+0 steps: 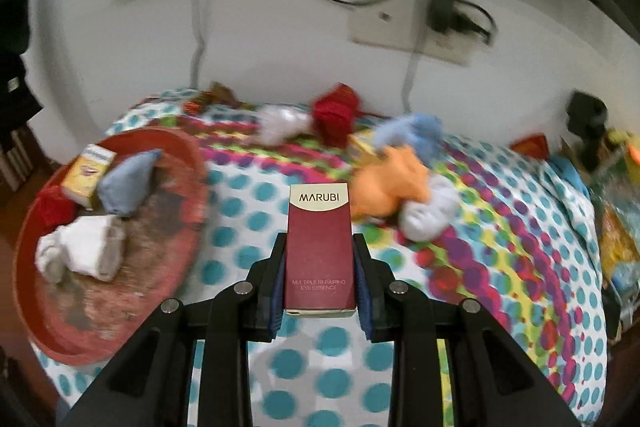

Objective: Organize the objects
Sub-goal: 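Carry the red MARUBI box with the right gripper over the tray, then lower the red box into the tray and open the right gripper, then move the left gripper to the orange plush toy and close it, then carry the orange toy with the left gripper over the red tray, then lower the orange toy into the tray and open the left gripper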

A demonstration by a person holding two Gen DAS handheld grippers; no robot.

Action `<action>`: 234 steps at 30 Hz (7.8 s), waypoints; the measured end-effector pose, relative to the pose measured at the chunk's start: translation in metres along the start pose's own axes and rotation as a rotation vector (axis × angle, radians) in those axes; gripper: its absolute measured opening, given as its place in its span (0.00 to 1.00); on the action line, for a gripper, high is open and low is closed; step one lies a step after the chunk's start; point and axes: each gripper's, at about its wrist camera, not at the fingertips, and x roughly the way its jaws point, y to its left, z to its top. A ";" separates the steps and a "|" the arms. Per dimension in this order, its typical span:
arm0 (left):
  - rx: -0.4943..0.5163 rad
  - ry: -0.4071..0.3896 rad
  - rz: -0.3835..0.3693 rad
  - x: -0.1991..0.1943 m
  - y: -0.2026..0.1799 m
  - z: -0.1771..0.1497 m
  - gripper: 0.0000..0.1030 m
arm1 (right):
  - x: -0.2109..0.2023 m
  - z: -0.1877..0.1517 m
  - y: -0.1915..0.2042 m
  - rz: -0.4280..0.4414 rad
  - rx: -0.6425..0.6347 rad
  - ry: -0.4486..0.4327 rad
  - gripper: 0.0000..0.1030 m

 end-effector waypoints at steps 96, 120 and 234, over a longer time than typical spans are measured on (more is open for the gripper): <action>0.338 0.065 -0.308 0.126 -0.246 0.066 0.91 | 0.032 -0.078 -0.193 -0.152 0.524 0.045 0.90; 0.328 0.214 -0.251 0.239 -0.317 0.087 0.91 | 0.026 -0.079 -0.199 -0.131 0.558 -0.001 0.90; 0.158 0.206 -0.070 0.102 -0.054 0.026 0.52 | 0.036 -0.078 -0.194 -0.096 0.540 0.031 0.94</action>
